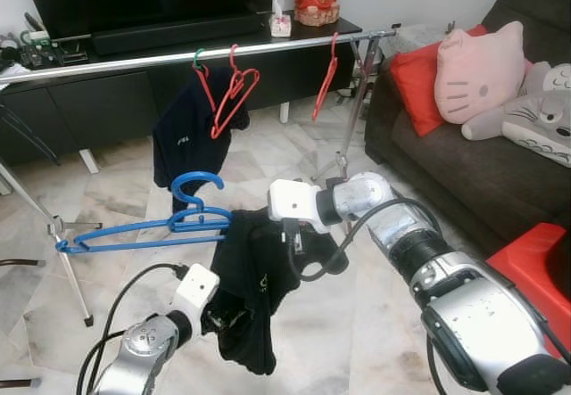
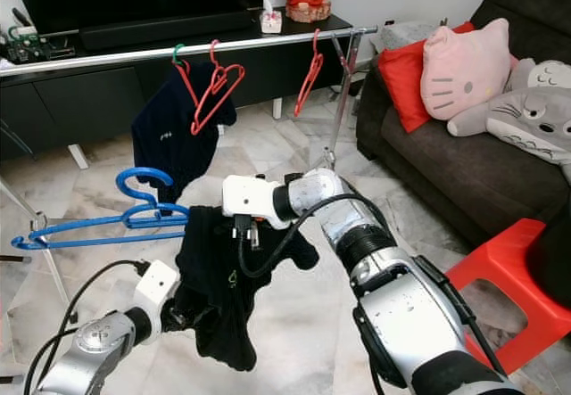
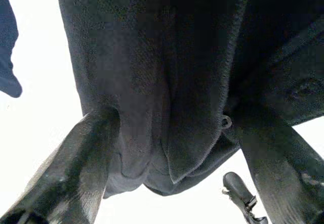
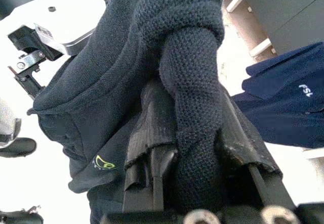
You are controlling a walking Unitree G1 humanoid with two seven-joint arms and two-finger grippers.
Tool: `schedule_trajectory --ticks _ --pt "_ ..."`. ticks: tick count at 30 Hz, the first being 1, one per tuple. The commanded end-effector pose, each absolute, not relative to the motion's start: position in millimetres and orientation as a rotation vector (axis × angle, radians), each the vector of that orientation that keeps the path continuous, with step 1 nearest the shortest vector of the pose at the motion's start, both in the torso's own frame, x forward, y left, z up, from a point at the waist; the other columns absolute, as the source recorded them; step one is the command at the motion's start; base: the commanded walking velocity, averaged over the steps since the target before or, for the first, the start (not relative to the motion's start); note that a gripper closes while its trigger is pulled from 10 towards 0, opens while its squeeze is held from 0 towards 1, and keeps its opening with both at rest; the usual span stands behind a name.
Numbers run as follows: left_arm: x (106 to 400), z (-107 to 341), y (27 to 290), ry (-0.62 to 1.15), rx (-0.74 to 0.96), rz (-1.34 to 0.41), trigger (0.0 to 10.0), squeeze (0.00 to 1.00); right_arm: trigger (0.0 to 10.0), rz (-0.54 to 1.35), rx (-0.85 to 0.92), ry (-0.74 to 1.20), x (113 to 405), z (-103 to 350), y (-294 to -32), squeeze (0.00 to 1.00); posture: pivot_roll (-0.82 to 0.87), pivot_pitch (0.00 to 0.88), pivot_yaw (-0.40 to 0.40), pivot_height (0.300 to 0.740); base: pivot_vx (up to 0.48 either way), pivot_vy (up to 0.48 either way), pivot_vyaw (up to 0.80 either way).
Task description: Hang hanger
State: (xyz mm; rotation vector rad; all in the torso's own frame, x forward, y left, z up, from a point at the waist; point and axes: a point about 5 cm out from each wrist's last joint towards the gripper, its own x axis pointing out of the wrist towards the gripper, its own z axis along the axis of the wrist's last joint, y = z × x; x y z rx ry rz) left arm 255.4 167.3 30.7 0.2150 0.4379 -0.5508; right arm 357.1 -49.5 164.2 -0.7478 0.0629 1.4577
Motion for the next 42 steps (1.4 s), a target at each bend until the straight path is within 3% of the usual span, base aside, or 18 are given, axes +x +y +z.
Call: schedule_trajectory --ticks 1,2,4,5,6,8,22,24,25,28,30,33,34,35,36,39,41,42 --pt "254.9 27.3 169.9 0.458 0.222 -0.543 1.9 0.00 10.0 1.445 -0.753 -0.014 361.1 183.1 -44.1 0.00 -0.08 0.000 -0.050 0.740 0.000 0.000 0.00" --pt "255.4 27.7 170.0 0.454 0.224 -0.541 1.1 0.00 10.0 1.445 -0.753 -0.015 361.1 183.5 -43.6 0.00 -0.08 0.000 -0.050 0.740 0.000 0.000 0.00" --pt "255.6 28.0 170.0 0.451 0.231 -0.539 1.3 0.00 10.0 1.443 -0.753 -0.014 361.3 183.5 -43.4 0.00 -0.08 0.000 -0.050 0.740 0.000 0.000 0.00" --pt "255.6 28.3 170.2 0.450 0.237 -0.537 2.4 0.00 10.0 1.440 -0.753 -0.014 361.5 183.6 -43.5 0.00 -0.08 0.000 -0.050 0.740 0.000 0.000 0.00" --pt "255.3 28.6 170.4 0.450 0.241 -0.536 4.0 0.00 10.0 1.438 -0.753 -0.014 361.7 183.6 -43.7 0.00 -0.08 0.000 -0.050 0.740 0.000 0.000 0.00" --pt "251.6 29.3 172.5 0.457 0.242 -0.540 10.0 0.00 10.0 1.432 -0.751 -0.012 362.2 183.4 -44.0 0.00 -0.08 0.000 -0.052 0.740 0.000 0.000 0.00" --pt "241.0 28.3 179.1 0.515 0.237 -0.577 10.0 0.00 10.0 1.416 -0.760 -0.001 363.3 181.9 -45.3 0.00 -0.07 0.000 -0.057 0.740 0.000 0.000 0.00" --pt "246.3 29.7 176.2 0.494 0.233 -0.576 4.3 0.00 10.0 1.415 -0.756 -0.011 363.6 184.4 -42.6 0.00 -0.07 0.000 -0.056 0.740 0.000 0.000 0.00" --pt "247.7 29.7 175.4 0.488 0.234 -0.574 0.6 0.00 10.0 1.416 -0.756 -0.012 363.5 184.4 -42.5 0.00 -0.07 0.000 -0.056 0.740 0.000 0.000 0.00" --pt "248.7 29.5 174.7 0.486 0.236 -0.573 1.0 0.00 10.0 1.418 -0.757 -0.011 363.3 184.1 -42.8 0.00 -0.07 0.000 -0.056 0.740 0.000 0.000 0.00" --pt "248.9 29.5 174.8 0.485 0.235 -0.572 2.3 0.00 10.0 1.418 -0.757 -0.010 363.2 183.9 -42.7 0.00 -0.07 0.000 -0.055 0.740 0.000 0.000 0.00" --pt "248.8 29.6 174.7 0.487 0.232 -0.574 2.2 0.00 10.0 1.420 -0.756 -0.010 363.0 183.8 -42.7 0.00 -0.07 0.000 -0.056 0.740 0.000 0.000 0.00" --pt "248.9 29.8 174.6 0.487 0.230 -0.576 2.9 0.00 10.0 1.420 -0.755 -0.010 363.0 183.9 -42.6 0.00 -0.07 0.000 -0.056 0.740 0.000 0.000 0.00" --pt "248.9 29.8 174.6 0.487 0.230 -0.576 2.9 0.00 10.0 1.420 -0.755 -0.010 363.0 183.9 -42.6 0.00 -0.07 0.000 -0.056 0.740 0.000 0.000 0.00" --pt "249.3 30.1 174.2 0.486 0.227 -0.578 4.5 0.00 10.0 1.421 -0.754 -0.011 363.0 184.0 -42.4 0.00 -0.07 0.000 -0.056 0.740 0.000 0.000 0.00" --pt "249.7 30.2 173.7 0.485 0.224 -0.581 4.5 0.00 10.0 1.420 -0.753 -0.011 363.0 184.0 -41.5 0.00 -0.07 0.000 -0.058 0.740 0.000 0.000 0.00" --pt "250.1 30.4 172.7 0.482 0.220 -0.589 3.3 0.00 10.0 1.414 -0.750 -0.015 363.2 184.8 -39.3 0.00 -0.07 0.000 -0.058 0.740 0.000 0.000 0.00" --pt "250.6 30.4 172.4 0.482 0.222 -0.589 3.4 0.00 10.0 1.419 -0.748 -0.018 362.7 184.8 -37.8 0.00 -0.07 0.000 -0.058 0.740 0.000 0.000 0.00"
